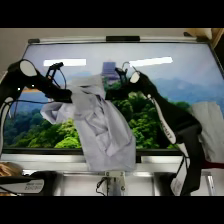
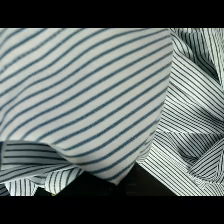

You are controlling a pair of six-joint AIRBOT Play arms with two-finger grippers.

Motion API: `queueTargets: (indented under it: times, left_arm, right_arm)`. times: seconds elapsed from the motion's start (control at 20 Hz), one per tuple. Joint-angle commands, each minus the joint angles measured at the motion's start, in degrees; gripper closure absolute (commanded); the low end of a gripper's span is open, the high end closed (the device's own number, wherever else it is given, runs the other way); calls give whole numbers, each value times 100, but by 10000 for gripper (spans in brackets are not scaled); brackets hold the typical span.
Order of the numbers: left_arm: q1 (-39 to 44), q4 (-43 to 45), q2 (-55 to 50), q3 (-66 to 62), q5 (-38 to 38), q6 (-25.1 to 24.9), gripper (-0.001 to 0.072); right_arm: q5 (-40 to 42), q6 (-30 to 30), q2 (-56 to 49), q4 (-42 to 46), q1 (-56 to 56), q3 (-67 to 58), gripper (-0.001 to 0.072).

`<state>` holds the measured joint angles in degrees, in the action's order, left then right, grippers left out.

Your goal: Fold the shirts.

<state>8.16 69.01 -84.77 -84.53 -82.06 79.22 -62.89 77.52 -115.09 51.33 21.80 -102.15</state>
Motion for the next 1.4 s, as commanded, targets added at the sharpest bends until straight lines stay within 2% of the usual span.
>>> queueTargets:
  times: [0.0, 0.05, 0.1, 0.15, 0.2, 0.25, 0.35, 0.5, 0.6, 0.7, 0.75, 0.8, 0.9, 1.0, 1.1, 1.15, 1.2, 1.25, 1.35]
  left_arm:
    - [59, -79, 31, -9, 105, 9, 657]
    - [74, -118, 33, -7, 105, 11, 656]
    - [92, -153, 31, -9, 107, 7, 656]
    - [114, -153, 33, -9, 109, 4, 657]
    - [116, -173, 44, -13, 101, 9, 656]
    - [114, -192, 50, -96, 7, -9, 657]
    - [55, -181, 48, -629, -238, -175, 657]
    - [-310, -125, 33, -2229, -85, -116, 657]
    - [-654, -197, 37, -3685, 302, 415, 657]
    - [-881, -831, 280, -4546, 1027, 483, 657]
    - [-949, -1220, 575, -4478, 1604, 444, 657]
    - [-962, -1504, 916, -4258, 2081, 254, 657]
    - [-872, -1515, 1606, -3493, 2251, 46, 657]
    - [-726, -1237, 2072, -2533, 1512, 57, 660]
    - [-459, -599, 2208, -1694, 483, 267, 660]
    - [-273, -166, 2229, -1200, 74, 323, 659]
    - [-42, 291, 2269, -533, -181, 433, 660]
    - [179, 629, 2337, 201, -197, 540, 659]
    - [573, 826, 2507, 1895, 299, 997, 660]
  right_arm:
    - [44, -101, -184, -31, 238, -28, 65]
    - [52, -184, -190, -24, 323, -28, 66]
    - [129, -232, -188, -24, 402, -28, 142]
    - [297, -212, -181, -26, 452, -28, 407]
    - [476, -42, -153, -31, 474, -48, 629]
    - [577, 26, -90, -28, 446, -90, 636]
    - [586, -232, 229, 122, 289, -260, 636]
    - [752, -323, 1058, 577, -164, -562, 636]
    - [1368, -323, 1749, 243, -575, -761, 637]
    - [2092, -396, 2444, -339, -892, -1023, 637]
    - [2286, -566, 2758, -428, -962, -1084, 637]
    - [2258, -791, 3095, -291, -1001, -1086, 637]
    - [1202, -678, 3567, 435, -975, -1080, 637]
    - [-420, -131, 3727, 1248, -835, -940, 637]
    - [-1652, -52, 3899, 1888, -538, -166, 637]
    - [-1853, 2, 4070, 2131, -404, 444, 637]
    - [-1725, 109, 4323, 2277, -282, 1259, 637]
    - [-1432, 289, 4603, 2269, -197, 2111, 637]
    - [-953, 741, 5217, 2002, -39, 4041, 636]
